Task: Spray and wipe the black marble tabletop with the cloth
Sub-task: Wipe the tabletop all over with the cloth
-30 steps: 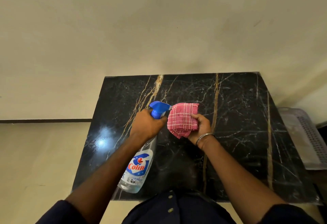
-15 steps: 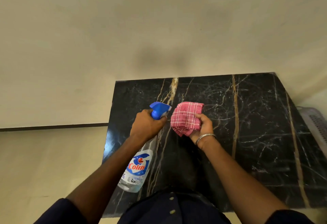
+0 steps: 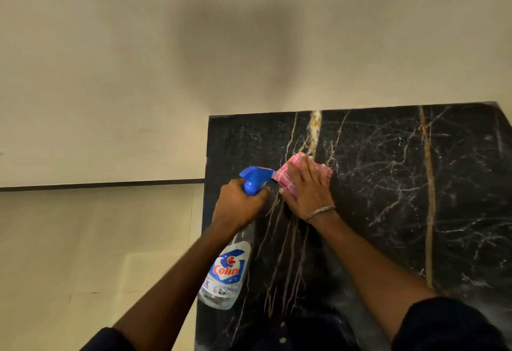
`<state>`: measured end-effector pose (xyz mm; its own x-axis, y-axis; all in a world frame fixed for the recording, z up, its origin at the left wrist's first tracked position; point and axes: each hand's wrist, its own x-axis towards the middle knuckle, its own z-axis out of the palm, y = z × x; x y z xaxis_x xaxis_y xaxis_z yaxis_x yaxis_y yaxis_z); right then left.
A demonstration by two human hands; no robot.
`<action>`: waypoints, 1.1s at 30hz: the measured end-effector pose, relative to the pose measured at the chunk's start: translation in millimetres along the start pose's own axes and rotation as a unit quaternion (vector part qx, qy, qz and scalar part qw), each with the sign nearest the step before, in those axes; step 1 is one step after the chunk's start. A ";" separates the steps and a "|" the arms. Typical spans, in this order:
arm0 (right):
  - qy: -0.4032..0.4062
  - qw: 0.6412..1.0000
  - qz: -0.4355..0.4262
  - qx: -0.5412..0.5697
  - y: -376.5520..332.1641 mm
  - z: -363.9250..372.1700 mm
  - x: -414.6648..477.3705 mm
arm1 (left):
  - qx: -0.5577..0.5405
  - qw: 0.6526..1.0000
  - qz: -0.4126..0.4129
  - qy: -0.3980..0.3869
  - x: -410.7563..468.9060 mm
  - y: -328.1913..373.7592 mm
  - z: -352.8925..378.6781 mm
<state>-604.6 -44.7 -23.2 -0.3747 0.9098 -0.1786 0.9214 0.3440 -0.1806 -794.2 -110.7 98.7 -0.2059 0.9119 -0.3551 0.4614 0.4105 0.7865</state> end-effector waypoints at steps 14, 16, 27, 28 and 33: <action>-0.041 0.999 -0.031 -0.002 -22.6 -5.6 104.2 | 0.014 0.999 -0.002 0.037 62.6 14.6 9.8; -0.021 0.999 -0.046 0.004 1.5 -7.8 110.0 | 0.015 0.999 0.005 0.039 71.3 28.8 16.9; 0.058 0.933 0.348 0.074 181.1 -41.1 120.6 | 0.012 0.998 -0.011 0.064 81.6 75.1 62.8; 0.054 0.935 0.342 0.082 161.7 -40.0 125.4 | 0.015 0.997 -0.020 0.070 79.7 74.7 65.1; 0.003 0.982 0.169 0.080 67.8 -32.5 149.2 | 0.013 0.995 -0.052 0.080 73.8 77.9 71.3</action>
<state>-594.7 121.9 -30.6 -0.0481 0.9672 -0.2495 0.9652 -0.0192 -0.2607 -711.9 -11.6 97.8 -0.3872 0.8538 -0.3480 0.4515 0.5047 0.7359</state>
